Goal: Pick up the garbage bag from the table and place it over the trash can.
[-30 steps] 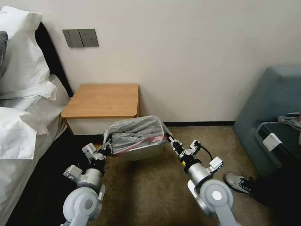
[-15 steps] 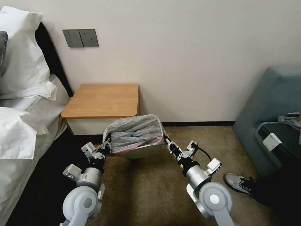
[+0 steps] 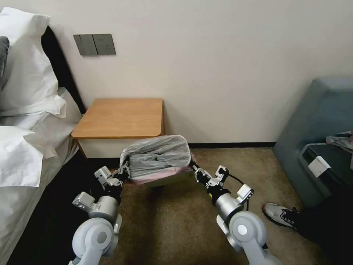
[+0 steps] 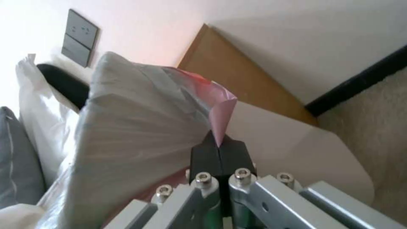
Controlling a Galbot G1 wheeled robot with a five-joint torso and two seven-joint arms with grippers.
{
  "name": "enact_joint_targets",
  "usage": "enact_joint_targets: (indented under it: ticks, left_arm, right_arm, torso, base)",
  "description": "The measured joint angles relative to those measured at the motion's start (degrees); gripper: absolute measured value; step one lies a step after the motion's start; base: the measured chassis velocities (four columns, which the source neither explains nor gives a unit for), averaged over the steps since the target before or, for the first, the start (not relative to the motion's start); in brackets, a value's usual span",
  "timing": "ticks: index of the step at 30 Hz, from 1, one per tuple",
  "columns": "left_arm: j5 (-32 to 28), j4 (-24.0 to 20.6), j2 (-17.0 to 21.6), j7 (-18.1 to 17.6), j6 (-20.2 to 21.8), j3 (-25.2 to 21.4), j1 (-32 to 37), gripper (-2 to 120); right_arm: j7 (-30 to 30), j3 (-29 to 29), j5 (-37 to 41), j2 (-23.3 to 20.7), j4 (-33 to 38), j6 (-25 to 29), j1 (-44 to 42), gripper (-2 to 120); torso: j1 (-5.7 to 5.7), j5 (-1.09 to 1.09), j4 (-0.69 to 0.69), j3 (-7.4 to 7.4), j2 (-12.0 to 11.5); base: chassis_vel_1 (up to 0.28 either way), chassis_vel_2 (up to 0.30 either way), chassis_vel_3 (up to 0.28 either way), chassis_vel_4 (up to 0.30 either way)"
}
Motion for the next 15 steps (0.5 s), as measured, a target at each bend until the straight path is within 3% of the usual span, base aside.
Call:
enact_joint_targets:
  ticks: [15]
  left_arm:
    - [-0.27,-0.13,-0.01,0.82,0.15,0.2,-0.01,6]
  right_arm:
    - [-0.12,0.11,-1.95,-0.53,-4.62,0.13,1.79,0]
  torso:
    - [0.0,0.0,0.0,0.0,0.0]
  base:
    - [0.0,0.0,0.0,0.0]
